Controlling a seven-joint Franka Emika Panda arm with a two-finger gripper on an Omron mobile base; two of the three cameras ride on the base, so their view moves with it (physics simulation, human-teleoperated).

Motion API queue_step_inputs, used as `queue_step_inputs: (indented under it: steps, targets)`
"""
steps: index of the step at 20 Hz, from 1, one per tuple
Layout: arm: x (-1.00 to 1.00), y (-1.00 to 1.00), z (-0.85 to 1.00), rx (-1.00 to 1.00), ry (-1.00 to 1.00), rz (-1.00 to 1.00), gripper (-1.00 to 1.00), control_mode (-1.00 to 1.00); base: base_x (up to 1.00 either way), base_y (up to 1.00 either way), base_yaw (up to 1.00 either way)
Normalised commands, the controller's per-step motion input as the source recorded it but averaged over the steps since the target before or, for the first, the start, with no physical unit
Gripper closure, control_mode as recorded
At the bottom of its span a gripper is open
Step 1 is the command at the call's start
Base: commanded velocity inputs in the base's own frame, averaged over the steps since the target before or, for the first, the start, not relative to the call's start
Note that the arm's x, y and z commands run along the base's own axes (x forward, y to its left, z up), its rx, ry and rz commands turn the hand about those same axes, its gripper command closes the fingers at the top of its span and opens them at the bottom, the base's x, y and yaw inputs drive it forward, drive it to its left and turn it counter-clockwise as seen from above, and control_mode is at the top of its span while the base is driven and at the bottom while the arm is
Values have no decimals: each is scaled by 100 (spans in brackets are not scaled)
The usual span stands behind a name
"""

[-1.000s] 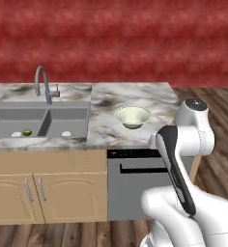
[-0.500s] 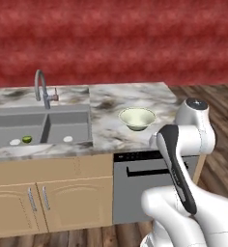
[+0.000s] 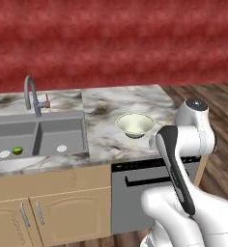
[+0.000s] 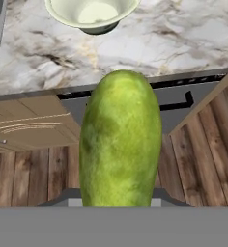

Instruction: Pick the mangos from the cabinet and place them in one bowl. Pick the kiwi from the sink and place it in the other bowl.

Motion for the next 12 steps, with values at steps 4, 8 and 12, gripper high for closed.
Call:
queue_step_inputs:
  steps: [4, 8, 12]
  targets:
    - [0, 0, 0, 0, 0, 0, 100, 100, 27, 2, 0]
    - [0, 0, 0, 0, 0, 0, 100, 100, 31, 31, -2]
    - [0, 0, 0, 0, 0, 0, 100, 100, 29, 11, -1]
